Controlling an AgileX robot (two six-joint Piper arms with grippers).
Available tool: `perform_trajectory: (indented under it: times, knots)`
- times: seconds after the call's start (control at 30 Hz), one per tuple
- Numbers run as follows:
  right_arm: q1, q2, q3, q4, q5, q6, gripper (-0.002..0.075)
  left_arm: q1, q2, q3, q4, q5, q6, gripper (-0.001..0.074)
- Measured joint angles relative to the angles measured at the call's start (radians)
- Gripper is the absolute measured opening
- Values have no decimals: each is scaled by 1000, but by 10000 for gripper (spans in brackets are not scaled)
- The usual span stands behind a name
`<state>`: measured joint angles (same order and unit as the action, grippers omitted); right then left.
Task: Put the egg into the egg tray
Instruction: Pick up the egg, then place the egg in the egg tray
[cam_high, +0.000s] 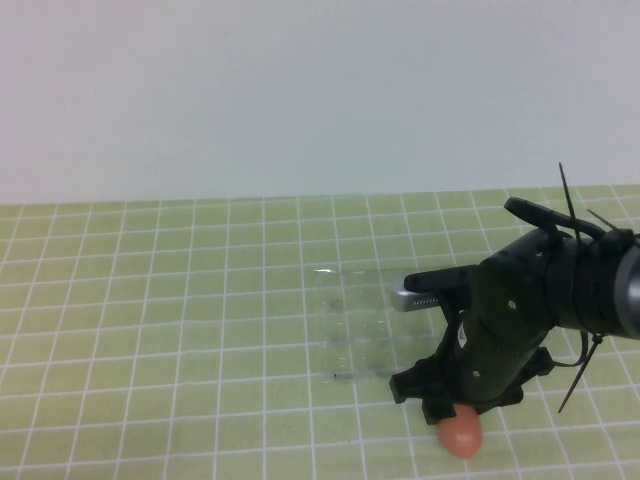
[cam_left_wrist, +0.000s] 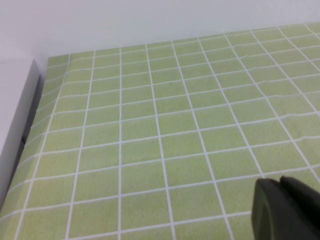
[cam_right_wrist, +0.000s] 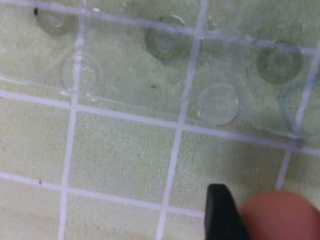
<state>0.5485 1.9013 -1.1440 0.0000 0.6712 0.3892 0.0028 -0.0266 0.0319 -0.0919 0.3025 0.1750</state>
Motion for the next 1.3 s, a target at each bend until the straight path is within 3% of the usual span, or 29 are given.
perform_trajectory:
  times: [0.2,0.33,0.4,0.6,0.73,0.97,1.17,1.3]
  knots:
    - [0,-134,0,-5,-2,-14,373,0,0,0,0,0,0,0]
    - [0,-286,32,0,-163,-64,373,0,0,0,0,0,0,0]
    - [0,-345,73,64,-284,-163,373,0,0,0,0,0,0,0]
    - [29,-390,280,421,-634,-707,373,0,0,0,0,0,0,0]
    - [75,-365,396,575,-832,-846,373,0,0,0,0,0,0,0]
    - [83,-289,420,604,-990,-816,373,0,0,0,0,0,0,0]
    - [83,-213,420,480,-1111,-616,373,0,0,0,0,0,0,0]
    - [87,-172,420,388,-1163,-573,373,0,0,0,0,0,0,0]
